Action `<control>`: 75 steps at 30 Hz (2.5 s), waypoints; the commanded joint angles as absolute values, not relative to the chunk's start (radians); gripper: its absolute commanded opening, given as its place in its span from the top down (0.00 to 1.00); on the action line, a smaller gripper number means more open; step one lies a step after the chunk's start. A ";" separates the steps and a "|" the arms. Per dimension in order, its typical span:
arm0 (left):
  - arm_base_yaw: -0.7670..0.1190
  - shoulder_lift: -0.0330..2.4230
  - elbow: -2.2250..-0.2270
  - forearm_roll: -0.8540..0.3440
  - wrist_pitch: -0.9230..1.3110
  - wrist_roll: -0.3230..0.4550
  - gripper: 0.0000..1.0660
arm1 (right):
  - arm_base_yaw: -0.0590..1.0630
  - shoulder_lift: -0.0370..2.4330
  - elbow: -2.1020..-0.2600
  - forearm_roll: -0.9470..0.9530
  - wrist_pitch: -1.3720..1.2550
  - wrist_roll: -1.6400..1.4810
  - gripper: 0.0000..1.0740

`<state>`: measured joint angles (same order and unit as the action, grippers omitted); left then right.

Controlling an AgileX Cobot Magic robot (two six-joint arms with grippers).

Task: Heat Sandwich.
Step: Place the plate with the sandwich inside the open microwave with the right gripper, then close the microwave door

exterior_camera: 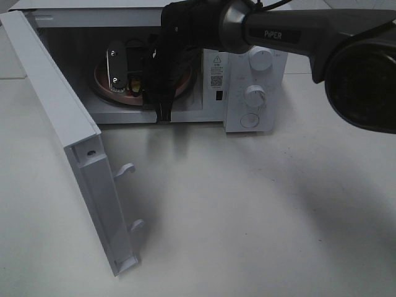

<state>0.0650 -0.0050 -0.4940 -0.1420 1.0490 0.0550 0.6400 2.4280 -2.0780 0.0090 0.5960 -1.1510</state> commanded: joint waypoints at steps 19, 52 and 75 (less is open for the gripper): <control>0.061 -0.026 -0.491 -0.143 1.033 0.054 0.32 | 0.701 2.178 -1.779 0.039 0.669 -1.182 0.55; 0.061 -0.026 -0.491 -0.143 1.033 0.054 0.32 | 0.642 1.530 -1.055 0.038 0.579 -0.840 0.56; 0.061 -0.026 -0.491 -0.143 1.033 0.054 0.32 | 0.070 1.330 -1.016 -0.014 0.975 0.026 0.50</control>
<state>0.0650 -0.0050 -0.4940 -0.1420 1.0490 0.0550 0.1060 1.3420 -1.0210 -0.0110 0.9310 -0.0490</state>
